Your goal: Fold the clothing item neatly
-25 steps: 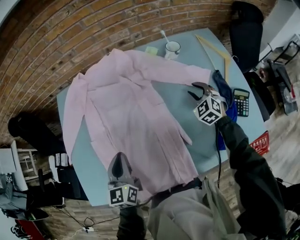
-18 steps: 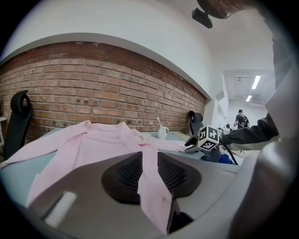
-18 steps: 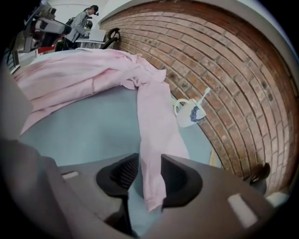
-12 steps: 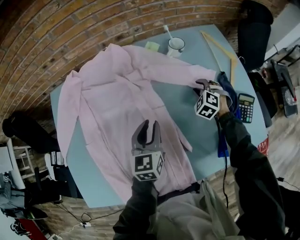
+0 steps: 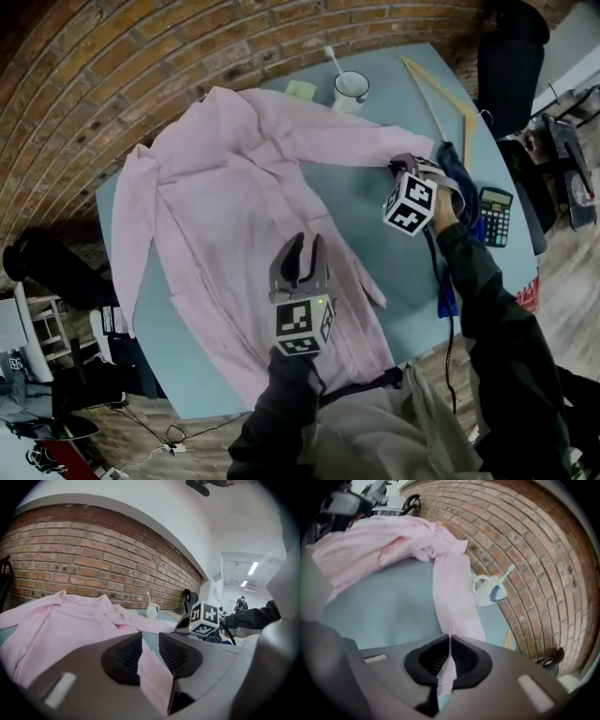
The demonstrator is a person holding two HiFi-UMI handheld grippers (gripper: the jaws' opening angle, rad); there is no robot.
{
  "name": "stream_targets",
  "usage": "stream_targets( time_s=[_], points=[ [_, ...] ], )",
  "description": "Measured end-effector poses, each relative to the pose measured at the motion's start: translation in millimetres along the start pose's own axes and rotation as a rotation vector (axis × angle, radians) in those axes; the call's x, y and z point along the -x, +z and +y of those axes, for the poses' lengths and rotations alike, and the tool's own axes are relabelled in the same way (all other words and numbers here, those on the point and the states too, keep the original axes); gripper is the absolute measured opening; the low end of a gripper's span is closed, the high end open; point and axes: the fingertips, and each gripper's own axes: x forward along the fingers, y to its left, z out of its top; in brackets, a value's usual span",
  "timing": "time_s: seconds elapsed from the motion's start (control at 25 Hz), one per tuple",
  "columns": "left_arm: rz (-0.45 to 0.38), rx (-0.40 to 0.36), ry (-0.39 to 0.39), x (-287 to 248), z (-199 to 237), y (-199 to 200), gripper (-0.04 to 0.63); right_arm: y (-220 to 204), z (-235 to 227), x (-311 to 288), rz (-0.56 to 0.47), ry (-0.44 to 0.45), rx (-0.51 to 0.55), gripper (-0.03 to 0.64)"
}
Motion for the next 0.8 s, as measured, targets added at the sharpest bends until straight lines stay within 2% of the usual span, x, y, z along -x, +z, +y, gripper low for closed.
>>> stream_targets(
  time_s=[0.12, 0.32, 0.4, 0.48, 0.6, 0.68, 0.8],
  points=[
    [-0.004, 0.011, 0.033, 18, 18, 1, 0.120, 35, -12, 57, -0.102, 0.030, -0.140, 0.012],
    [0.016, -0.005, 0.089, 71, 54, -1, 0.127, 104, 9, 142, -0.273, 0.232, -0.354, 0.012],
    [0.018, -0.042, 0.116, 101, 73, 0, 0.135, 131, 14, 164, -0.332, 0.356, -0.454, 0.012],
    [0.027, -0.082, 0.148, 135, 99, -2, 0.144, 160, 25, 186, -0.386, 0.517, -0.569, 0.012],
    [0.057, -0.126, 0.216, 187, 150, -9, 0.146, 198, 57, 213, -0.427, 0.735, -0.678, 0.012],
    [0.084, -0.157, 0.271, 215, 188, -14, 0.147, 220, 81, 222, -0.434, 0.836, -0.715, 0.012],
    [0.119, -0.173, 0.349, 246, 238, -21, 0.153, 245, 127, 221, -0.419, 0.919, -0.696, 0.012]
  ],
)
